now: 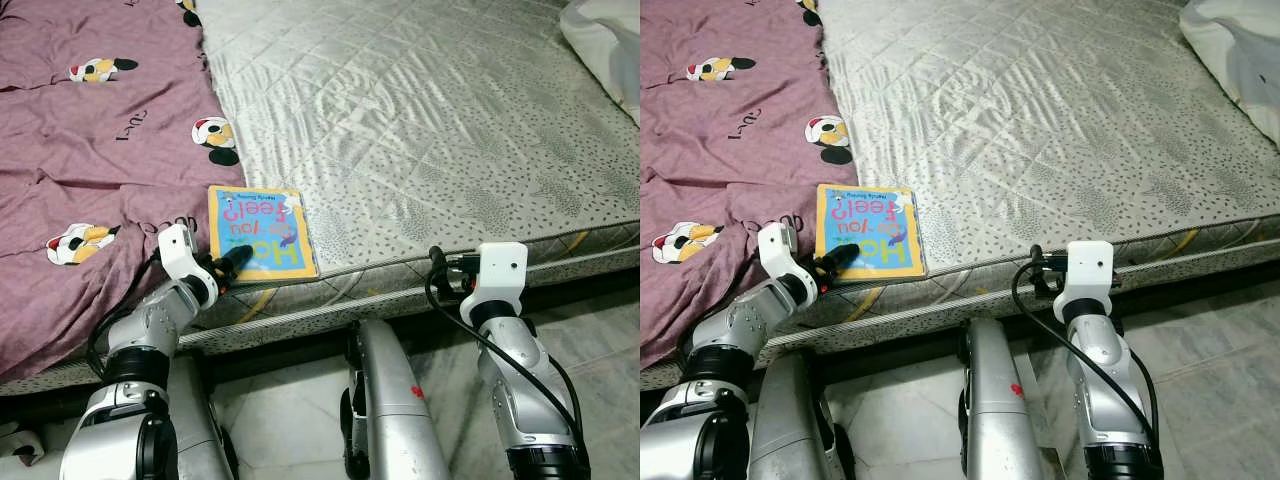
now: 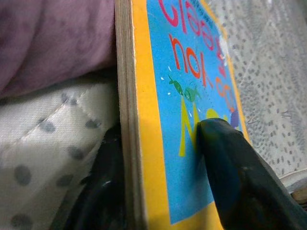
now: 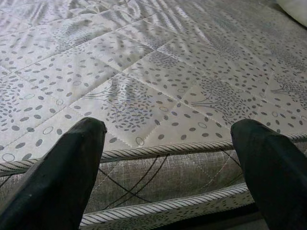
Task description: Clean up the room
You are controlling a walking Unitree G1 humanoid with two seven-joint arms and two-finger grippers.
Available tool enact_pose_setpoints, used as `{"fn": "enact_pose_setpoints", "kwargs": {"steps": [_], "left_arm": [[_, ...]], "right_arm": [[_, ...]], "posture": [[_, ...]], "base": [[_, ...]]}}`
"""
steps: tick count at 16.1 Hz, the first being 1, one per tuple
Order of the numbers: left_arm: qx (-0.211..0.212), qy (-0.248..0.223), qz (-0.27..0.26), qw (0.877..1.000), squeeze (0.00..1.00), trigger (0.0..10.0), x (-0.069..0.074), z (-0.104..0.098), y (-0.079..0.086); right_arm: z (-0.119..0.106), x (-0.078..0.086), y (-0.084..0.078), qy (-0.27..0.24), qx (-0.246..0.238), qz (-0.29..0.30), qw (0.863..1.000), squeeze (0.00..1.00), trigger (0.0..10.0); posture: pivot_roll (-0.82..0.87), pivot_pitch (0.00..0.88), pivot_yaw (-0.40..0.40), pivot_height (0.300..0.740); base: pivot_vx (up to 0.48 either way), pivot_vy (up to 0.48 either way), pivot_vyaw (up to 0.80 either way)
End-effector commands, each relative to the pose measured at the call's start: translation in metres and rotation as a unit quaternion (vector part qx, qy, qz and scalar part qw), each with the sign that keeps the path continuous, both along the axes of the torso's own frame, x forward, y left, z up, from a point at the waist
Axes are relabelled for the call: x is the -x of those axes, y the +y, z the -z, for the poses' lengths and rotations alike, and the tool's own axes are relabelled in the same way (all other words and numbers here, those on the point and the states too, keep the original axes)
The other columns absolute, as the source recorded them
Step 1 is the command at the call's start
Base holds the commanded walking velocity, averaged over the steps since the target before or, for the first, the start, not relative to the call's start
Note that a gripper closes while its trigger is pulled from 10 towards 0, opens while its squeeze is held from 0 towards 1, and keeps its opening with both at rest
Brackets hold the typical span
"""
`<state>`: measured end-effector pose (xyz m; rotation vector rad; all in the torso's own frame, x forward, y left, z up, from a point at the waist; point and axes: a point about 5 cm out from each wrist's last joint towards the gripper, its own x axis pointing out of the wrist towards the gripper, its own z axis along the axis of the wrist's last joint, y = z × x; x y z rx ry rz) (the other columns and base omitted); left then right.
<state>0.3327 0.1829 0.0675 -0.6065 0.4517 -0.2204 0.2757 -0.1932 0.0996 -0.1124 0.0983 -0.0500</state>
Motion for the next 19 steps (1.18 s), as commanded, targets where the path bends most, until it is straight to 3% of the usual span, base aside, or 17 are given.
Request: {"fn": "enact_pose_setpoints", "kwargs": {"steps": [1, 6, 10, 14, 18, 19], "left_arm": [[-0.004, 0.007, 0.001, 1.000, 0.00, 0.0, 0.000, 0.002, 0.001], [-0.015, -0.011, -0.005, 1.000, 0.00, 0.0, -0.003, -0.002, 0.005], [-0.074, -0.054, -0.010, 0.996, 0.00, 0.0, -0.006, -0.011, 0.003], [-0.153, -0.102, 0.011, 0.983, 0.00, 0.0, 0.001, -0.019, 0.007], [-0.181, -0.154, 0.040, 0.971, 0.00, 0.0, -0.003, -0.038, 0.005], [-0.196, -0.154, 0.058, 0.967, 0.00, 10.0, 0.000, -0.035, 0.000]], "right_arm": [[0.000, -0.001, 0.000, 0.000, 0.004, -0.004, 1.000, 0.00, 10.0], [0.000, -0.004, 0.003, -0.002, 0.003, -0.008, 1.000, 0.00, 10.0], [0.000, -0.006, 0.006, -0.003, 0.003, -0.012, 1.000, 0.00, 10.0], [0.003, -0.006, 0.008, 0.000, 0.000, -0.013, 1.000, 0.00, 10.0], [0.007, -0.006, 0.009, 0.001, -0.004, -0.010, 1.000, 0.00, 10.0], [0.010, -0.004, 0.007, 0.004, -0.007, -0.004, 1.000, 0.00, 10.0]], "posture": [[-0.14, 0.148, -0.058, 0.518], [-0.13, 0.143, -0.054, 0.518], [-0.11, 0.147, -0.050, 0.518], [-0.09, 0.138, -0.044, 0.518], [-0.08, 0.109, -0.038, 0.518], [-0.07, 0.097, -0.044, 0.518]], "base": [[0.000, 0.000, 0.00], [0.000, 0.000, 0.00], [0.000, 0.000, 0.00], [0.000, 0.000, 0.00], [0.000, 0.000, 0.00], [0.000, 0.000, 0.00]]}}
